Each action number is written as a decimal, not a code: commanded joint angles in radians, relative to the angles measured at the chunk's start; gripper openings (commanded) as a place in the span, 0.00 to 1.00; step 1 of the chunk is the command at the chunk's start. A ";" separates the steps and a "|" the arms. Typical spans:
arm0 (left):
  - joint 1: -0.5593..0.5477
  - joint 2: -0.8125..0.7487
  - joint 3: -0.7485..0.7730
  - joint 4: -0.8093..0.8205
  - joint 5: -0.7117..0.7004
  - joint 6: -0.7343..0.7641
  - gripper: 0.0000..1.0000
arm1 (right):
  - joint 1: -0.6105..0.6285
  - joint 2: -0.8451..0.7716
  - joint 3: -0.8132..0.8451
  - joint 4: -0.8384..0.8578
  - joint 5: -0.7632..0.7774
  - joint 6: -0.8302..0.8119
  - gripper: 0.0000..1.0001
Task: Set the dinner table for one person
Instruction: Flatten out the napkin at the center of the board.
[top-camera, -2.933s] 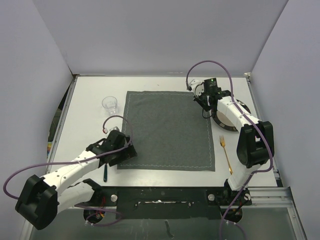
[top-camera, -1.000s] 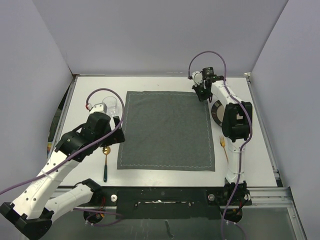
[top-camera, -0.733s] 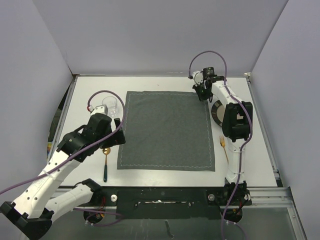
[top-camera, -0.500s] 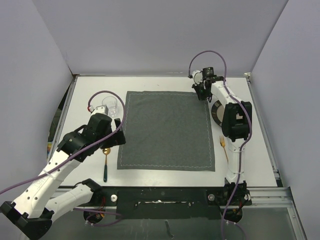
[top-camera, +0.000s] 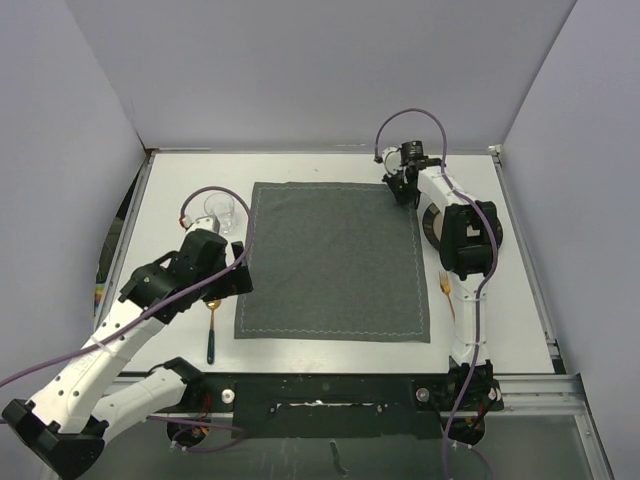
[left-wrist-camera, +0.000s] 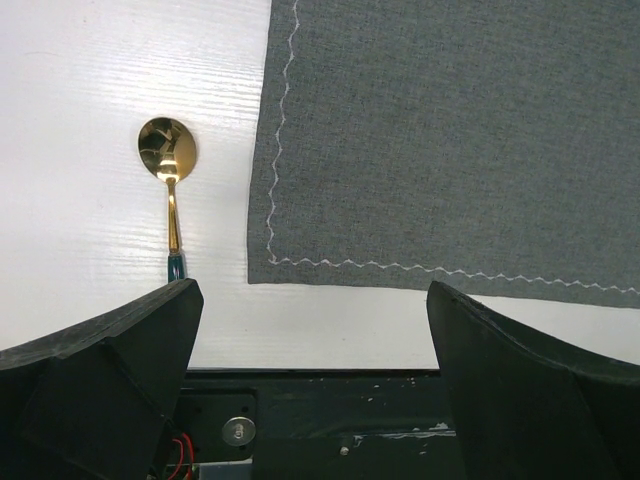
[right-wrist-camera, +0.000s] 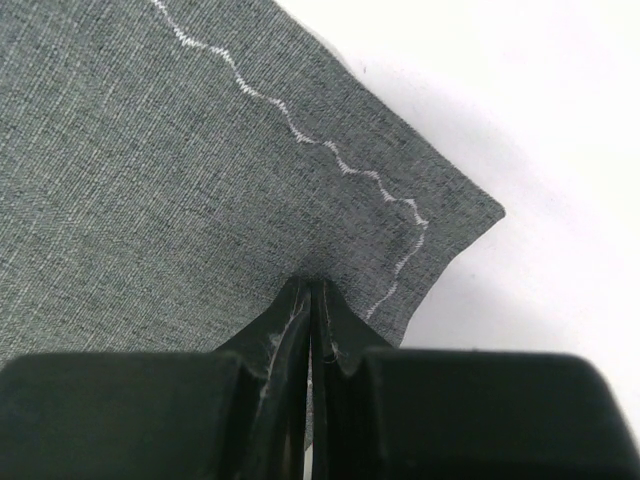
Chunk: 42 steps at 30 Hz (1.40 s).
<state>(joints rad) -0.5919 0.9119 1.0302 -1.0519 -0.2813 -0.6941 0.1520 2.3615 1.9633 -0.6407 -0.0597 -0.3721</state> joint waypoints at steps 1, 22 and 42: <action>0.006 0.005 0.006 0.026 0.012 -0.001 0.98 | 0.011 -0.008 0.052 0.037 0.021 -0.031 0.00; 0.011 0.017 -0.016 0.026 0.035 0.007 0.98 | 0.058 0.092 0.113 0.081 0.099 -0.107 0.00; 0.026 0.004 -0.012 0.048 0.045 0.021 0.98 | 0.053 -0.021 -0.038 0.107 0.092 -0.075 0.00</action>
<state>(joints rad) -0.5732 0.9184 1.0054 -1.0500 -0.2470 -0.6910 0.2047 2.4020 1.9743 -0.4969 0.0380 -0.4679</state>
